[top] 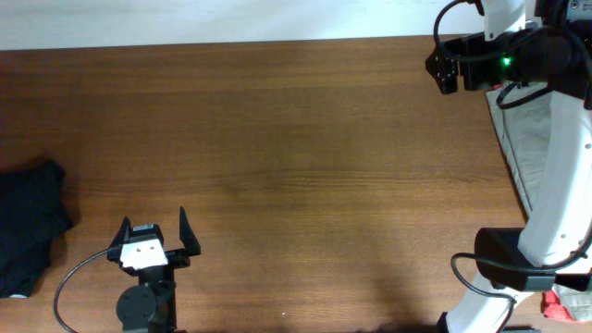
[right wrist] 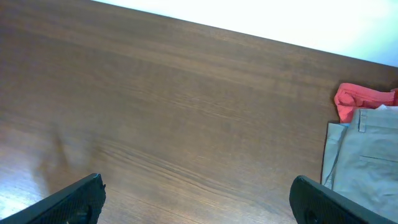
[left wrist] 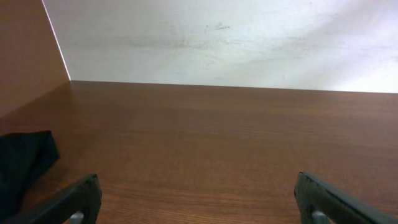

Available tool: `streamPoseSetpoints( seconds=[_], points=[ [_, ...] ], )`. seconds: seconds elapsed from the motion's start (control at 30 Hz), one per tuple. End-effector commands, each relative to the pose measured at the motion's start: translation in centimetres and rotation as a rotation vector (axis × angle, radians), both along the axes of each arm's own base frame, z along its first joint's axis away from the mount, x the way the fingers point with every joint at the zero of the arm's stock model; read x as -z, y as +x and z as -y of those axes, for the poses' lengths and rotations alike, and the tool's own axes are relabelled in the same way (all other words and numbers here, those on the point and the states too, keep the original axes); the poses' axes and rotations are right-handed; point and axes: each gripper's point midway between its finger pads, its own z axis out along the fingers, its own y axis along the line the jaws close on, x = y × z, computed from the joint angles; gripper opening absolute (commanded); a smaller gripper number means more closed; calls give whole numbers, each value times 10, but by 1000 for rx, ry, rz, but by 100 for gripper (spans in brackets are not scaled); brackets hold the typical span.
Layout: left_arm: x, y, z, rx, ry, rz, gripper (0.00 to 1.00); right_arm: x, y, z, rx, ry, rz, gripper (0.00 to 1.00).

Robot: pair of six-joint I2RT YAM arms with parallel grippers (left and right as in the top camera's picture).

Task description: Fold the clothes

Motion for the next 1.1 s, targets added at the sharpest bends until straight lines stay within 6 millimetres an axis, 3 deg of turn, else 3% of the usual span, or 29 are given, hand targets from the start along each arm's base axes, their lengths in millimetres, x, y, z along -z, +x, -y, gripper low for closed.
streamPoseSetpoints(
  seconds=[0.0, 0.1, 0.13, 0.17, 0.23, 0.3, 0.37, 0.4, 0.47, 0.63, 0.77, 1.0, 1.07],
  points=[
    [3, 0, -1, -5, 15, -3, 99, -1, 0, 4, 9, -33, 11, 99],
    [3, 0, -1, -5, 15, -3, 99, -6, 5, 8, 24, -51, 42, 99],
    [3, 0, -1, -5, 15, -3, 99, -17, 5, 4, 15, -48, 85, 99],
    [3, 0, -1, -5, 15, -3, 99, -46, -1, -3, -2, -48, 195, 99],
    [3, 0, -1, -5, 15, -3, 99, -105, -30, -12, -19, -47, 398, 99],
    [3, 0, -1, -5, 15, -3, 99, -148, -65, -11, -13, -45, 561, 99],
    [3, 0, -1, -5, 15, -3, 99, -159, -97, -10, -10, -43, 659, 99],
    [3, 0, -1, -5, 15, -3, 99, -154, -109, -10, -9, -42, 702, 99],
    [3, 0, -1, -5, 15, -3, 99, -112, -145, -9, -8, -37, 840, 99],
    [3, 0, -1, -5, 15, -3, 99, -35, -192, -19, -67, -3, 1008, 99],
    [3, 0, -1, -5, 15, -3, 99, 8, -202, -26, -106, 11, 1084, 99],
    [3, 0, -1, -5, 15, -3, 99, 91, -181, -26, -106, 6, 1113, 99],
    [3, 0, -1, -5, 15, -3, 99, 106, -180, -26, -103, 4, 1124, 99]
  ],
)
